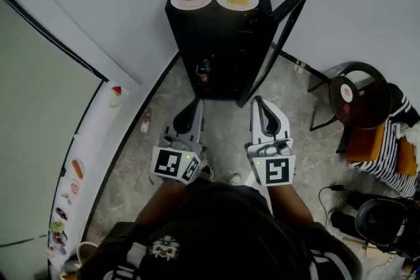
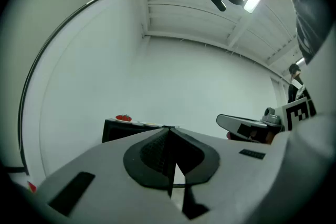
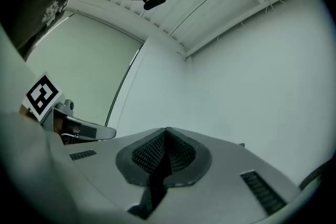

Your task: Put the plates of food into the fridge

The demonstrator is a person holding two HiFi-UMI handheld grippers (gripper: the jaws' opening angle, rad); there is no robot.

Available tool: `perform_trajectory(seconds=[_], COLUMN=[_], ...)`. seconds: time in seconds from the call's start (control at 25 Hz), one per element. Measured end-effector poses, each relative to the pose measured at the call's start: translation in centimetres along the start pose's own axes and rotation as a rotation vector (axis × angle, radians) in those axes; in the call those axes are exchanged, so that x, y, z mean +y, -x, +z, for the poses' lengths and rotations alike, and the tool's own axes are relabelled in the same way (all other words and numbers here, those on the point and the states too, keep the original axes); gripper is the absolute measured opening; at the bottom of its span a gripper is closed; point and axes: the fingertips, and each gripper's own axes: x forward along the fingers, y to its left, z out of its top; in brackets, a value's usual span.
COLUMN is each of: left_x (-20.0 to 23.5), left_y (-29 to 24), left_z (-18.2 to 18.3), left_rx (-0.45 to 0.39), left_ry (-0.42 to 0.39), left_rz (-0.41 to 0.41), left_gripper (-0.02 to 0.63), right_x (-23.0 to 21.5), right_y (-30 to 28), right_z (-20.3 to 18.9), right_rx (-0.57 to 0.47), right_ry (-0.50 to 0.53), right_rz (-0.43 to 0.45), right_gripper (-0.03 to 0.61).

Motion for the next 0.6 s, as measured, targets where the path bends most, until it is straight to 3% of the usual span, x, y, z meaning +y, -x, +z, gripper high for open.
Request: perform_trajectory(seconds=[0.24, 0.6], left_x=[-2.3, -2.8], left_y=[2.0, 1.6], left_z=[-0.4, -0.4], left_rx=[0.010, 0.016], left_ry=[-0.051, -0.055], left_rz=[0.024, 0.024], left_gripper=[0.021, 0.021], right_x=[0.3, 0.2], right_y=[2.9, 2.8], right_z=[0.5, 0.6], right_rx=[0.004, -0.011], right_ry=[-0.001, -0.006], right_rz=[0.021, 0.034], right_gripper=[0.023, 0.023])
